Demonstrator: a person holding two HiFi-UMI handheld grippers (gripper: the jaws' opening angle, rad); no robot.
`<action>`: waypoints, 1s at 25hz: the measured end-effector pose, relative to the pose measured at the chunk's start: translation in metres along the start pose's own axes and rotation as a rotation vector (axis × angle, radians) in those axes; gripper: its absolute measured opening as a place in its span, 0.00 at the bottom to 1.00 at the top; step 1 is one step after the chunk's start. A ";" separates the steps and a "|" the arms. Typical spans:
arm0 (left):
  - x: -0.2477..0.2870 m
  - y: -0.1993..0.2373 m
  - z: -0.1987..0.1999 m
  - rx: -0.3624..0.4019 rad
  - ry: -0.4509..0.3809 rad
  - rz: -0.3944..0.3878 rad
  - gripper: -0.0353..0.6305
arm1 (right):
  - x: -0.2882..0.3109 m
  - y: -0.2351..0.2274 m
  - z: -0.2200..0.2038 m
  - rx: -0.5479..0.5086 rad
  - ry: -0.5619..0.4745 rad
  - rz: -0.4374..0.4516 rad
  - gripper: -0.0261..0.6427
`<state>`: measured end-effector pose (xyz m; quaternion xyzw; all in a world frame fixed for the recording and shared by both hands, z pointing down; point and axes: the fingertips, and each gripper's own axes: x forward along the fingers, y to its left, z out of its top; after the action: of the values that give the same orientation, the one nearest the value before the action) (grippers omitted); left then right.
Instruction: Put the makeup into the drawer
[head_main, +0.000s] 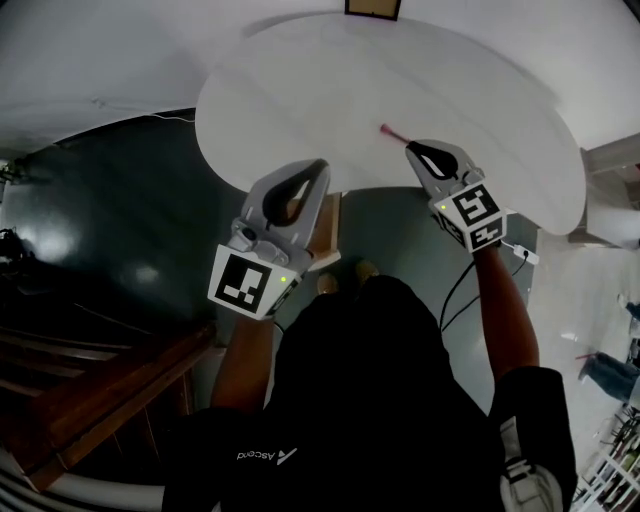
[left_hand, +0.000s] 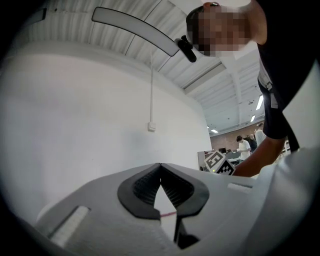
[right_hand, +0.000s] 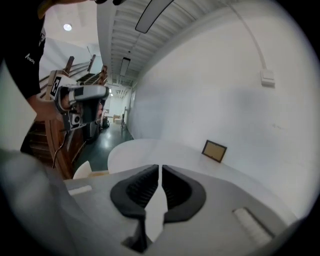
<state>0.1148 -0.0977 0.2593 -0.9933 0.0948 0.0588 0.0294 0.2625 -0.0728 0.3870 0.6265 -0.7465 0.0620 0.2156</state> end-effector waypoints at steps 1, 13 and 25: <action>0.001 0.002 -0.001 -0.002 0.004 0.015 0.07 | 0.007 -0.004 -0.008 -0.010 0.029 0.014 0.07; 0.002 0.018 -0.018 0.005 0.092 0.166 0.07 | 0.071 -0.041 -0.092 -0.122 0.323 0.133 0.15; 0.002 0.027 -0.027 0.009 0.137 0.249 0.07 | 0.093 -0.058 -0.134 -0.096 0.458 0.253 0.19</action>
<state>0.1142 -0.1263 0.2849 -0.9754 0.2194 -0.0064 0.0199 0.3402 -0.1205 0.5343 0.4868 -0.7528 0.1931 0.3988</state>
